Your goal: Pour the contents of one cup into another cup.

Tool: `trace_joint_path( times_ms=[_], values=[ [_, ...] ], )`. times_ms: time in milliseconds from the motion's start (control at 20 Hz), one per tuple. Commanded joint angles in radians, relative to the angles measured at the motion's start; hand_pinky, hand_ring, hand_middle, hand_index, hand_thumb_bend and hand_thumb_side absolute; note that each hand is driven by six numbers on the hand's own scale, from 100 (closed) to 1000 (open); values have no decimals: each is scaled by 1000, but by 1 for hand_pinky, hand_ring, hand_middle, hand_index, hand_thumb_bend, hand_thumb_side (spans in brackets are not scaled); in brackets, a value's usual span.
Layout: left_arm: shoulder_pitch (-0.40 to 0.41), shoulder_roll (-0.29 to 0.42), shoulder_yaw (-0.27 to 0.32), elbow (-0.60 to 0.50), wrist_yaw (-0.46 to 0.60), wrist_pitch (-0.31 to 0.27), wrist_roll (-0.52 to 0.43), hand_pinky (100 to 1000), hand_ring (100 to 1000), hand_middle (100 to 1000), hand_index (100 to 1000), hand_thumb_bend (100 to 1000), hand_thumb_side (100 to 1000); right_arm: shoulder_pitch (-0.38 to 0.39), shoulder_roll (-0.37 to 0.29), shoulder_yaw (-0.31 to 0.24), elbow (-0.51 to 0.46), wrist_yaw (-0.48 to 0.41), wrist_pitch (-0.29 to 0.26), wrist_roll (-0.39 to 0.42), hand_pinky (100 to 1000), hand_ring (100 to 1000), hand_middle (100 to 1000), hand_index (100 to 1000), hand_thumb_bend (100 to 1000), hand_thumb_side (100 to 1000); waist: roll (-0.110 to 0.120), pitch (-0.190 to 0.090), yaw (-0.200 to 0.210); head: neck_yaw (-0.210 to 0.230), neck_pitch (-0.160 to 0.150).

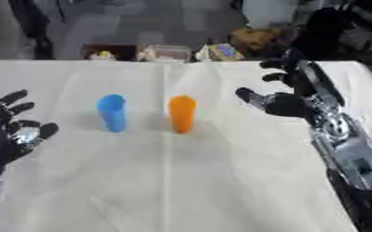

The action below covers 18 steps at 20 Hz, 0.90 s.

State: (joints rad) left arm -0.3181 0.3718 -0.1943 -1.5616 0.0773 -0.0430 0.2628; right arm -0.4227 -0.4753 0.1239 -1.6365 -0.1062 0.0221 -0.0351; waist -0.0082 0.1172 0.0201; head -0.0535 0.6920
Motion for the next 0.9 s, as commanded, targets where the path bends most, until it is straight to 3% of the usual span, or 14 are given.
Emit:
trace_joint_path(
  times_ms=[50, 550, 900],
  values=[
    [-18, 12, 1, -7, 1, -2, -7, 621, 845, 877, 857, 944, 357, -16, -14, -4, -7, -1, -3, 4, 717, 809, 791, 908, 616, 100, 3, -12, 0, 3, -11],
    [-36, 9, -10, 20, -21, 0, -13, 612, 836, 875, 861, 973, 387, -16, -14, -3, -5, -2, -1, 2, 717, 807, 789, 909, 581, 100, 6, -12, -4, 2, -14],
    [-100, -14, -41, 114, -77, -7, -12, 597, 819, 861, 865, 993, 403, -16, -11, -2, -6, -9, -1, -2, 717, 806, 787, 909, 581, 100, 3, -10, -10, 4, -18]
  ],
)
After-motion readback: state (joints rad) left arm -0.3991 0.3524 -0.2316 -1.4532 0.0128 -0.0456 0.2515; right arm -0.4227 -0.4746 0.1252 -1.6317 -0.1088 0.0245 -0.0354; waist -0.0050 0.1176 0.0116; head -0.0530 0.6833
